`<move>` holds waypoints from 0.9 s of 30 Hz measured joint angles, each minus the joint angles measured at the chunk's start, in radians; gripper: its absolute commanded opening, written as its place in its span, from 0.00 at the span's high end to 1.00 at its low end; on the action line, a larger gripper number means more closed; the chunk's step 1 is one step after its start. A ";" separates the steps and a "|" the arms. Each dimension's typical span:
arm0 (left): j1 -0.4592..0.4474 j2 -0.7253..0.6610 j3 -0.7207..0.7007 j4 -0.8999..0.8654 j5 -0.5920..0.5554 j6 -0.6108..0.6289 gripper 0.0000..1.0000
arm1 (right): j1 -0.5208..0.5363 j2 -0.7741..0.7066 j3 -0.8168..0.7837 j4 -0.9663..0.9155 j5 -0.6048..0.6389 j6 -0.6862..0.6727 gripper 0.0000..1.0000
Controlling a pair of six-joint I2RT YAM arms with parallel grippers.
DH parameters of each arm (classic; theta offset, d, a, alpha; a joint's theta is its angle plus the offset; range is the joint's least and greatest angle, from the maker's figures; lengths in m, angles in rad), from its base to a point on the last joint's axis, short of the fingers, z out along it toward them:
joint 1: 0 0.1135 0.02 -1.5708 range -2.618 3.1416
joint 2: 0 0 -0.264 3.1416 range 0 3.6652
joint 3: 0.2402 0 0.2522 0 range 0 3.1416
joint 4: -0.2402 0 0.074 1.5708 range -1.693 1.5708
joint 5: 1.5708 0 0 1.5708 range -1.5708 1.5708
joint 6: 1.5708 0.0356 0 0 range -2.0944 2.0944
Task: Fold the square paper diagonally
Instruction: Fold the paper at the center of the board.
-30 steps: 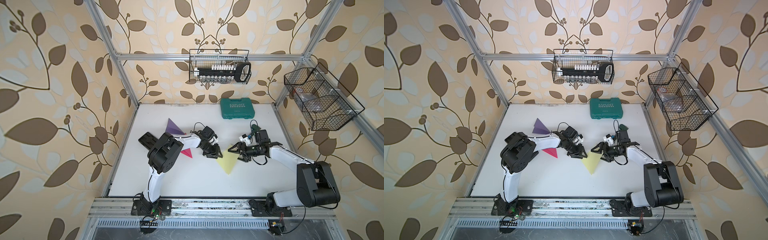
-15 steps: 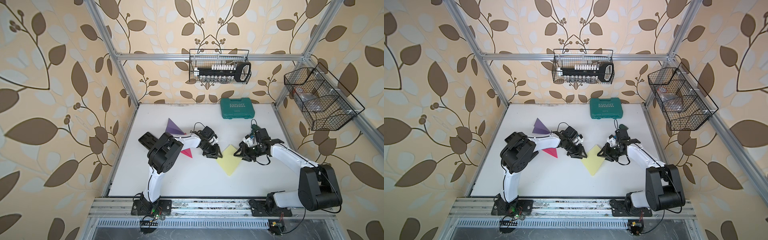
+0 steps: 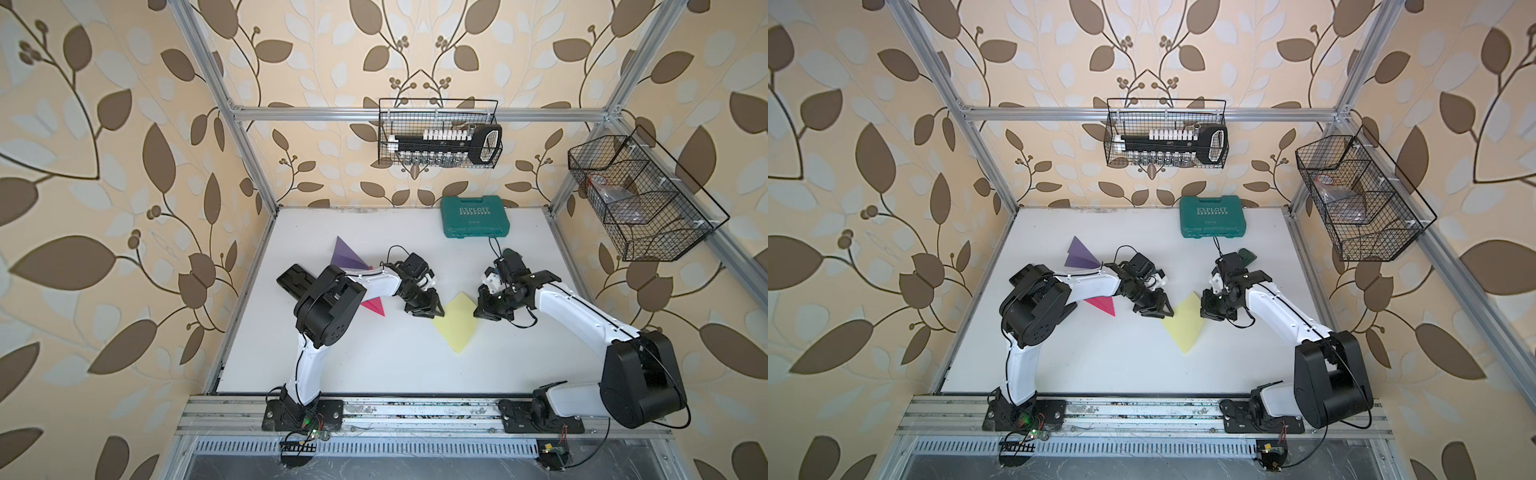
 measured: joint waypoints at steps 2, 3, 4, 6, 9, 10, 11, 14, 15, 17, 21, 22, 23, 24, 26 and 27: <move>0.000 0.000 0.000 0.000 0.000 0.000 0.59 | 0.044 0.003 0.026 -0.016 0.036 0.005 1.00; 0.000 0.000 0.000 0.000 0.000 0.000 0.59 | 0.067 0.007 0.042 -0.023 0.055 0.010 1.00; 0.000 0.000 0.000 0.000 0.000 0.000 0.59 | 0.087 0.011 0.056 -0.028 0.070 0.017 1.00; 0.000 0.000 0.000 0.000 0.000 0.000 0.60 | 0.127 0.029 0.085 -0.039 0.100 0.034 1.00; 0.000 0.000 0.000 0.000 0.000 0.000 0.60 | 0.175 0.064 0.118 -0.044 0.127 0.064 1.00; 0.000 0.000 0.000 0.000 0.000 0.000 0.60 | 0.187 0.077 0.125 -0.044 0.131 0.074 1.00; 0.000 0.000 0.000 0.000 0.000 0.000 0.60 | 0.199 0.091 0.130 -0.042 0.132 0.086 1.00; 0.000 0.000 0.000 0.000 0.000 0.000 0.60 | 0.221 0.133 0.134 -0.032 0.128 0.114 1.00; 0.000 0.000 0.000 0.000 0.000 0.000 0.60 | 0.224 0.148 0.134 -0.025 0.123 0.122 1.00; 0.000 0.000 0.000 0.000 0.000 0.000 0.60 | 0.225 0.175 0.134 -0.010 0.112 0.137 1.00; 0.000 0.000 -0.001 0.000 0.000 0.000 0.61 | 0.225 0.211 0.134 0.035 0.083 0.161 1.00; 0.000 0.000 -0.001 0.000 0.000 0.000 0.61 | 0.225 0.217 0.134 0.047 0.075 0.166 1.00; 0.000 0.000 -0.001 0.000 0.000 0.000 0.61 | 0.225 0.222 0.134 0.056 0.069 0.170 1.00; 0.000 0.000 -0.002 0.000 0.000 0.000 0.61 | 0.226 0.229 0.134 0.068 0.060 0.176 1.00; 0.000 -0.001 -0.002 0.000 0.000 0.000 0.61 | 0.228 0.241 0.134 0.085 0.047 0.183 1.00; 0.000 -0.002 -0.003 0.000 -0.001 0.000 0.61 | 0.229 0.246 0.134 0.092 0.042 0.186 1.00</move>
